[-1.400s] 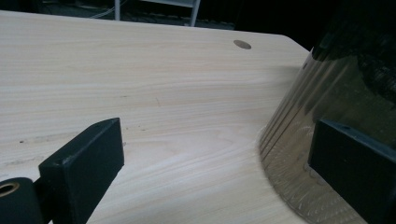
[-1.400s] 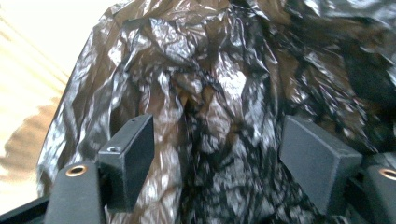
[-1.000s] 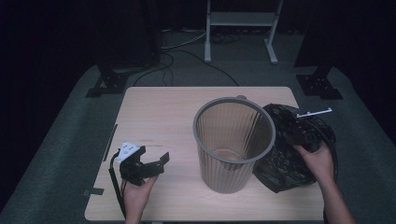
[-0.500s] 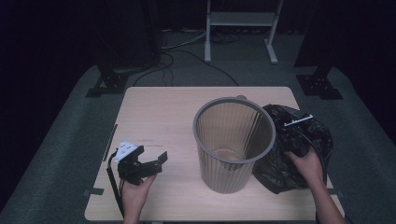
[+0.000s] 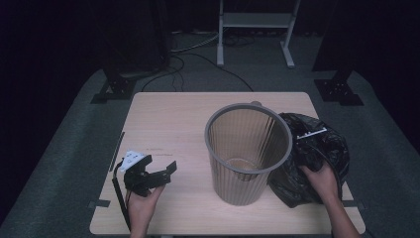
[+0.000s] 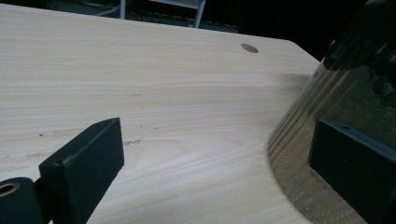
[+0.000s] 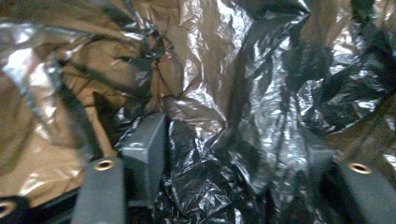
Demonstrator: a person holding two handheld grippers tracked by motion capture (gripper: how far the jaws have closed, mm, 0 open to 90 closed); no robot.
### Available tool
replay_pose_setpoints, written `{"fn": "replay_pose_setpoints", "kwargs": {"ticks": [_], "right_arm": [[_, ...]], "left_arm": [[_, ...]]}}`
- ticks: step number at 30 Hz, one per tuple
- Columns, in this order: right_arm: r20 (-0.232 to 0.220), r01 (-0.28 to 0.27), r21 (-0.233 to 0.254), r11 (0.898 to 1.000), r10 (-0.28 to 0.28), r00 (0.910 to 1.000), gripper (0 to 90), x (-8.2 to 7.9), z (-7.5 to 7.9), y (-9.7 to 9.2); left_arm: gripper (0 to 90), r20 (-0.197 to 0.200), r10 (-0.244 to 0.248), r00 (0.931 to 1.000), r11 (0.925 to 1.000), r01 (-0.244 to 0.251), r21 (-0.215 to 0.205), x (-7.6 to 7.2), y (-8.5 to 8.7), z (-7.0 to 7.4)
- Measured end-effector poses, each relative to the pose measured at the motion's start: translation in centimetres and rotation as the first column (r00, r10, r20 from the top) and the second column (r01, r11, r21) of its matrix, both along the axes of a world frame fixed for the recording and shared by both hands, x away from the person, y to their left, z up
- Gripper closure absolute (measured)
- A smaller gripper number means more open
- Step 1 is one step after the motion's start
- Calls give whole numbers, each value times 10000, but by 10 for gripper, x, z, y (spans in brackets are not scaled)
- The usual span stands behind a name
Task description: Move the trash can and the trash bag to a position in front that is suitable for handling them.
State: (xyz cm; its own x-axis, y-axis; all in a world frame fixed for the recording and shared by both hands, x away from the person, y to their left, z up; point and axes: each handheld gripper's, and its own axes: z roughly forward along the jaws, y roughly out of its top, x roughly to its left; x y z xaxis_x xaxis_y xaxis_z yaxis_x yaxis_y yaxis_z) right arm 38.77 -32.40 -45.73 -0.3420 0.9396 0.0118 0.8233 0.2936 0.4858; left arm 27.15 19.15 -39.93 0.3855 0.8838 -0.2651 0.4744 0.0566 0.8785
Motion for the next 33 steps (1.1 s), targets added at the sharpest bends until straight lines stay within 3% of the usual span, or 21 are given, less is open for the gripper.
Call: {"fn": "replay_pose_setpoints", "kwargs": {"ticks": [9, 14, 18, 21, 25, 33], "right_arm": [[298, -638, 105, 9979, 634, 9975, 689, -8, 1, 5], [221, -871, 157, 9961, 867, 9960, 822, -10, 1, 6], [-116, -924, 549, 9942, 932, 9956, 865, -13, 2, 2], [-104, -913, 869, 9920, 925, 9957, 876, -17, 6, -3], [102, -975, 1140, 9887, 970, 9952, 879, -21, 18, -10], [623, -863, 1210, 9889, 793, 9949, 882, -29, 48, -25]], "left_arm": [[27, -92, -25, 10000, 10000, 25, 6, 1, -1, -3], [27, -14, 13, 10000, 10000, -13, 43, 0, 0, -1], [27, 11, 80, 10000, 10000, -80, 25, -1, 2, 0], [27, 2, 127, 9999, 9999, -127, -6, -1, 4, -1], [27, -73, 138, 9999, 9999, -138, 15, 0, 4, -3], [27, -38, 190, 9998, 9998, -189, 29, -1, 4, -2]]}}
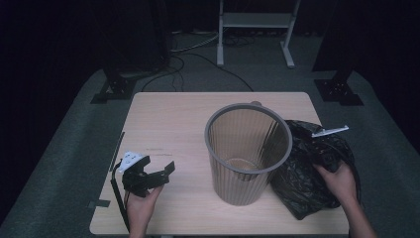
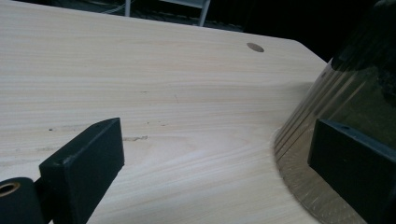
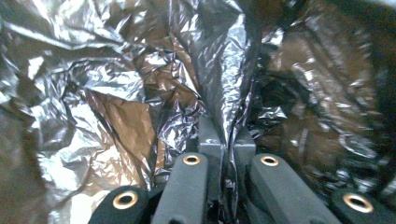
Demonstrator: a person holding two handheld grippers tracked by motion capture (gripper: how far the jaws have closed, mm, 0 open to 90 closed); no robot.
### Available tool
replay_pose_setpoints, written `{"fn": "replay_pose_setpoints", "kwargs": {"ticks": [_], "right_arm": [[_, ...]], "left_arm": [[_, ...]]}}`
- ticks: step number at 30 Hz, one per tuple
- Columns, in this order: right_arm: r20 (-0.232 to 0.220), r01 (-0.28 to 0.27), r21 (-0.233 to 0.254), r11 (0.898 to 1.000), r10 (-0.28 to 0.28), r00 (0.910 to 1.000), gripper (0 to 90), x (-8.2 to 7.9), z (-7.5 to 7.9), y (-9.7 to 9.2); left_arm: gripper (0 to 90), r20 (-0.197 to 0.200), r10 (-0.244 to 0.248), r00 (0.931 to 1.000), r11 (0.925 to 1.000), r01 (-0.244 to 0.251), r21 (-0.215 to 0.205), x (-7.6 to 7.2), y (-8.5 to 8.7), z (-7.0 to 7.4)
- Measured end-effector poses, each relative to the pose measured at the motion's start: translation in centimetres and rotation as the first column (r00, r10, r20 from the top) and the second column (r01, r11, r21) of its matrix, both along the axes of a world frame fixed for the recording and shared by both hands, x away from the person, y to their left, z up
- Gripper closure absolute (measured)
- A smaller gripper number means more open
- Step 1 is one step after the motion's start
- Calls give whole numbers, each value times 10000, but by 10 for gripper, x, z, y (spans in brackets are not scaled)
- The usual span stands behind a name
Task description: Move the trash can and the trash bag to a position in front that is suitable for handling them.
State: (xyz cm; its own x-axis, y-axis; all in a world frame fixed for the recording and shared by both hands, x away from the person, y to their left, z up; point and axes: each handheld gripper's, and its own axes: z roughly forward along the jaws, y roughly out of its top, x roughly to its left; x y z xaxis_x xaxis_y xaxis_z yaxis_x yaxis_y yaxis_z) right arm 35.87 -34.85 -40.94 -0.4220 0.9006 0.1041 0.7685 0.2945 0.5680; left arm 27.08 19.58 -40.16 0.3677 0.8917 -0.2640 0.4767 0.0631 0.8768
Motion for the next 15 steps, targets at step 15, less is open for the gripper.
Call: {"fn": "replay_pose_setpoints", "kwargs": {"ticks": [15], "right_arm": [[420, 230, 145, 9996, -236, 9988, 885, -14, 52, -24]], "left_arm": [[27, 47, 33, 10000, 10000, -33, -36, -1, 1, 2]]}}
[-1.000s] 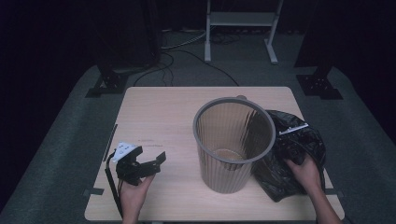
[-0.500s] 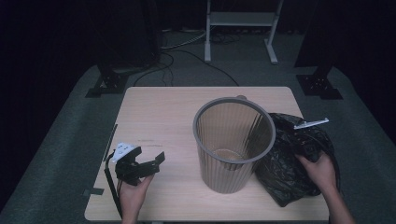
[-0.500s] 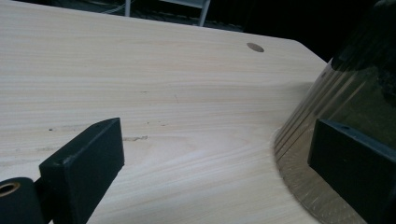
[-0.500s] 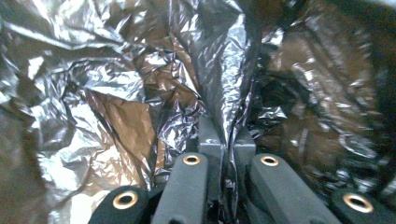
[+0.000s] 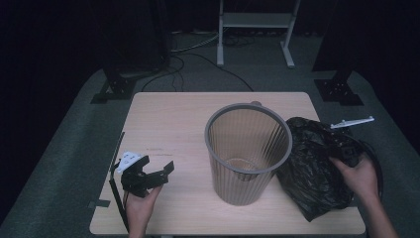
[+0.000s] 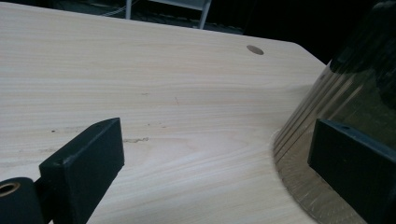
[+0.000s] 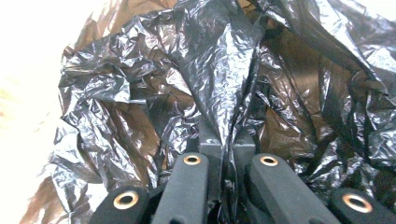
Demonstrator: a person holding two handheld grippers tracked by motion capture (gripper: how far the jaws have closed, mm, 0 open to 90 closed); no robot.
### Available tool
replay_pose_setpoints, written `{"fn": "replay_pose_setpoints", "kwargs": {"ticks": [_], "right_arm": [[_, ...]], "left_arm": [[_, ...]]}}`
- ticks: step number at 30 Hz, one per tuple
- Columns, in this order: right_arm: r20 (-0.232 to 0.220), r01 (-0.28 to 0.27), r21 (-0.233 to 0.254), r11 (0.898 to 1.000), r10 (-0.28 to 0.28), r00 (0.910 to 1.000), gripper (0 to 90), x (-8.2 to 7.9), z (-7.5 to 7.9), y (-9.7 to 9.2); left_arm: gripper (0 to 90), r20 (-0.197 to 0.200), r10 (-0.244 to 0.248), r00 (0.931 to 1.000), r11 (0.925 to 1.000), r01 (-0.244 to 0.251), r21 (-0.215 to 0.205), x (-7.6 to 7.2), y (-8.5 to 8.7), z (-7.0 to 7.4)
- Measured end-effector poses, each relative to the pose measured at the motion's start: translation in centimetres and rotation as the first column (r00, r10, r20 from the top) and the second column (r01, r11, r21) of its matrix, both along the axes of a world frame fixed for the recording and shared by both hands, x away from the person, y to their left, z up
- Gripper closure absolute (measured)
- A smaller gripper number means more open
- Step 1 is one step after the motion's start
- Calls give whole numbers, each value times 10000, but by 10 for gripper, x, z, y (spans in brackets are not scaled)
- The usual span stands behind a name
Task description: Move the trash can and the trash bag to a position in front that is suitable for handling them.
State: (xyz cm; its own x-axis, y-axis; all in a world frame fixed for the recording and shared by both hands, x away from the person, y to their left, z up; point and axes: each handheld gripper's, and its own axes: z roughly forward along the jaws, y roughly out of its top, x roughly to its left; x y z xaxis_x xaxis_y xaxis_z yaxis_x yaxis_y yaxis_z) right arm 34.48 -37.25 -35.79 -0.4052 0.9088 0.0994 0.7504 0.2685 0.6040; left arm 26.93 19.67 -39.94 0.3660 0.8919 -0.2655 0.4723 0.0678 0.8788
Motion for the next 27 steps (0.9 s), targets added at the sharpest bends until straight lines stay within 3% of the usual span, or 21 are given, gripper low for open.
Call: {"fn": "replay_pose_setpoints", "kwargs": {"ticks": [12, 21, 27], "right_arm": [[312, 35, 658, 9978, -56, 9995, 886, -10, 47, -21], [764, -151, 1253, 9920, 55, 9971, 886, -16, 96, -35], [1141, -334, 1295, 9910, 186, 9933, 886, -21, 129, -39]], "left_arm": [[27, 3, 61, 10000, 10000, -61, 16, 0, 2, 0], [27, -25, 92, 10000, 10000, -92, -12, 0, 2, -1], [27, -77, 64, 9999, 10000, -65, -16, 1, 2, -2]]}}
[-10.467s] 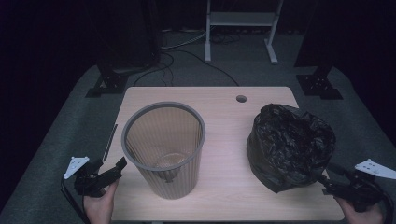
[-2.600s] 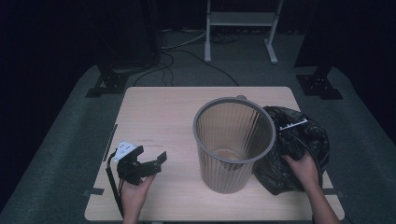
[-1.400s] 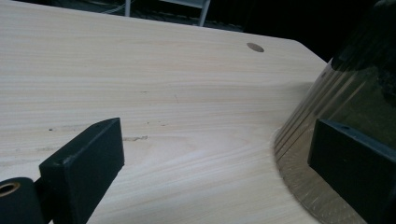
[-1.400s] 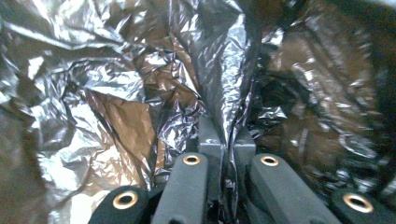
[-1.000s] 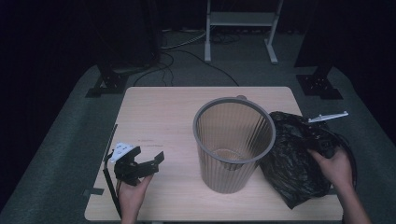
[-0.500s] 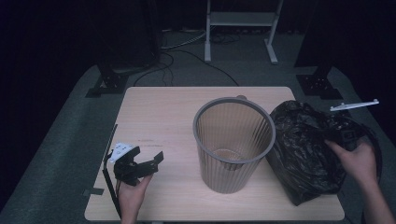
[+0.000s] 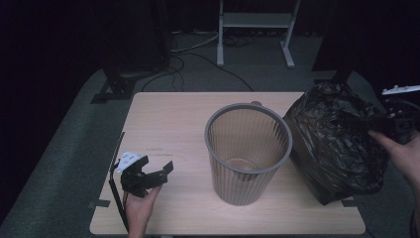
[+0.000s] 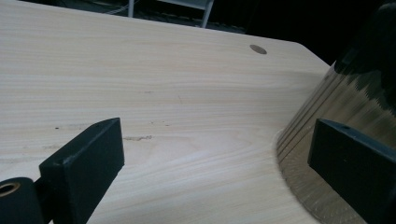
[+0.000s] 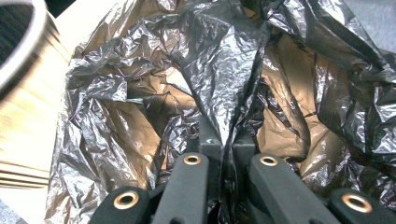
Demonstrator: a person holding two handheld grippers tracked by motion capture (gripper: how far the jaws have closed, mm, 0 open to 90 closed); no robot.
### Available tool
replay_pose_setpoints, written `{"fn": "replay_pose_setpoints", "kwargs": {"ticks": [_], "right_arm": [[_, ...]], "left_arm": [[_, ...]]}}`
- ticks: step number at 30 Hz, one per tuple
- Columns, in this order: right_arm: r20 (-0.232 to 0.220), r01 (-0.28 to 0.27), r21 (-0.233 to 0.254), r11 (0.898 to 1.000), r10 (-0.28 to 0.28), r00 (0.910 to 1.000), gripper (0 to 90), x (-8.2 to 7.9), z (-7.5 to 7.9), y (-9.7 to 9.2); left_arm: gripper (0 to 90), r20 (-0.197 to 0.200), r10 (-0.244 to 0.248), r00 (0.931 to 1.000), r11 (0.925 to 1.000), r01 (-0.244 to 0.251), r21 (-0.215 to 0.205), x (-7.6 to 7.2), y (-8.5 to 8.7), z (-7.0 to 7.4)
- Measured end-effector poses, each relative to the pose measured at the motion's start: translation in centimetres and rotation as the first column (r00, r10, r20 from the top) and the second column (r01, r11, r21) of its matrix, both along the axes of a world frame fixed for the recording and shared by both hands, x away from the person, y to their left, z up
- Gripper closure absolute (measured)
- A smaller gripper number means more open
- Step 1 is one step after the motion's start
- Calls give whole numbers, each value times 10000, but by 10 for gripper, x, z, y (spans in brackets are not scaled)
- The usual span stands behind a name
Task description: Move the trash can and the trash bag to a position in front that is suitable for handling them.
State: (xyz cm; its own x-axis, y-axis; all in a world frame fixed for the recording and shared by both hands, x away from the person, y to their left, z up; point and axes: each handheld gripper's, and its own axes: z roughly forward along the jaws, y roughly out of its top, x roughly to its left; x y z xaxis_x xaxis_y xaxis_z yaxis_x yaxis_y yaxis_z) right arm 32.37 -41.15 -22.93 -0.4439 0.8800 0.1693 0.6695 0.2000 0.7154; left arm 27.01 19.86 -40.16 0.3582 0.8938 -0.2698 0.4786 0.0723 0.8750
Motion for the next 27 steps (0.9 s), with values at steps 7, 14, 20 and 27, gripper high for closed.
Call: {"fn": "replay_pose_setpoints", "kwargs": {"ticks": [7, 14, 20, 27], "right_arm": [[544, -326, 363, 9988, 306, 9981, 886, -8, 47, 0], [1019, -894, 491, 9948, 840, 9912, 886, -14, 89, 14], [1348, -1388, 621, 9884, 1295, 9824, 886, -20, 118, 28], [1619, -2102, 906, 9735, 1938, 9676, 886, -25, 138, 45]], "left_arm": [[27, 21, 5, 10000, 10000, -4, -48, 0, 0, 0], [27, 23, -28, 10000, 10000, 28, -56, 0, 0, 1], [27, 41, 13, 10000, 10000, -12, -70, -1, 2, 2], [27, 72, 12, 10000, 9999, -11, -149, -2, 3, 3]]}}
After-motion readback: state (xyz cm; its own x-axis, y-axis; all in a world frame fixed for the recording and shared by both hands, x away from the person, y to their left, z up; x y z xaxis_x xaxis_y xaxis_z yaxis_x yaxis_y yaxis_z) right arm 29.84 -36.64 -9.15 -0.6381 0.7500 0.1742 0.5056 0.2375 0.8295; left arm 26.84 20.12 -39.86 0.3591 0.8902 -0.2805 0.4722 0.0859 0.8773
